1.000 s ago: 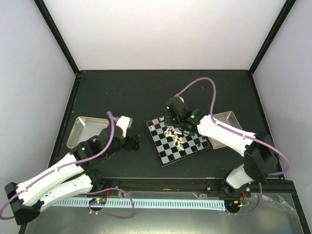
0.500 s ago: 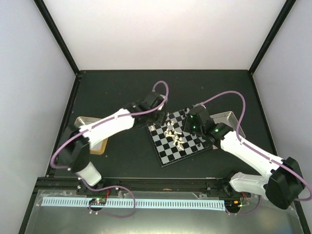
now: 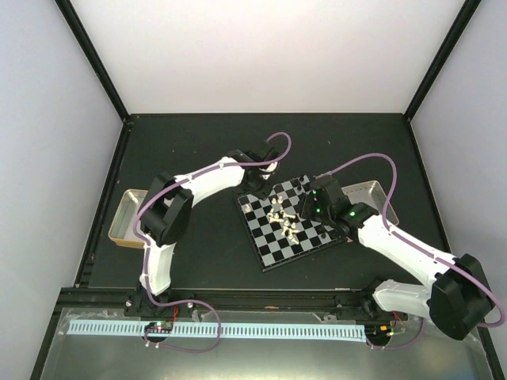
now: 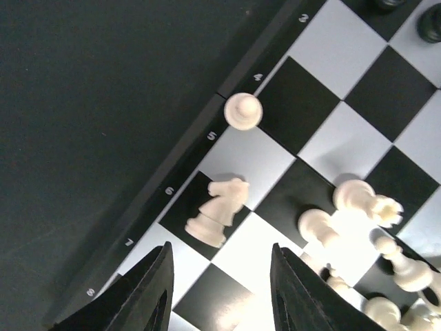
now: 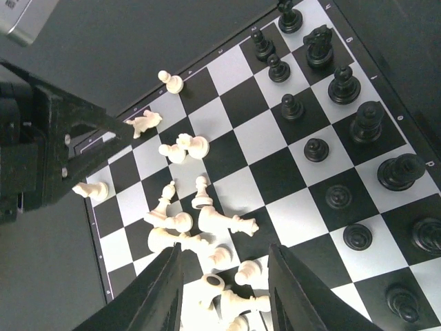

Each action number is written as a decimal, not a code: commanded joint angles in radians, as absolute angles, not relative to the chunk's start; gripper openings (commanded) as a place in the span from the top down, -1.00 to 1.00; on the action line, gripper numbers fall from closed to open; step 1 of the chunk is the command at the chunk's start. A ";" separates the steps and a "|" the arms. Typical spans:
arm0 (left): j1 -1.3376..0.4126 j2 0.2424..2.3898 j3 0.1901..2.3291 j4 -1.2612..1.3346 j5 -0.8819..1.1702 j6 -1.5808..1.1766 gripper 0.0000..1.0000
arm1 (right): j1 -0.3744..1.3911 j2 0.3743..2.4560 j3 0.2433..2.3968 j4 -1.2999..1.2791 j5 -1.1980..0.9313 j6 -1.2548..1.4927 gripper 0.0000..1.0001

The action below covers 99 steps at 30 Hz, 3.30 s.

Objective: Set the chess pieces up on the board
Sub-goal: Pick up the chess piece from the chessboard, then place the chess piece on the chessboard.

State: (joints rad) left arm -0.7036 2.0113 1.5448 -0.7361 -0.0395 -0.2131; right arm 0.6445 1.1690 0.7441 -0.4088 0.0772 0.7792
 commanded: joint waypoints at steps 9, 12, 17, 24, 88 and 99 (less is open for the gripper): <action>-0.649 2.123 1.670 -0.837 0.095 -0.095 0.26 | 0.628 1.190 0.731 -0.370 0.046 0.765 0.31; -0.646 2.136 1.686 -0.842 0.114 -0.087 0.34 | 0.628 1.195 0.732 -0.372 0.045 0.770 0.32; -0.641 2.153 1.693 -0.858 0.129 -0.081 0.62 | 0.628 1.197 0.728 -0.371 0.044 0.776 0.33; -0.635 2.152 1.669 -0.848 0.122 -0.087 0.64 | 0.629 1.194 0.721 -0.366 0.033 0.779 0.34; -0.627 1.403 1.058 -0.434 0.631 -0.158 0.81 | 0.625 1.231 0.704 0.047 -0.497 1.056 0.68; -0.628 1.392 1.055 -0.443 0.630 -0.156 0.79 | 0.631 1.243 0.732 0.057 -0.514 1.065 0.55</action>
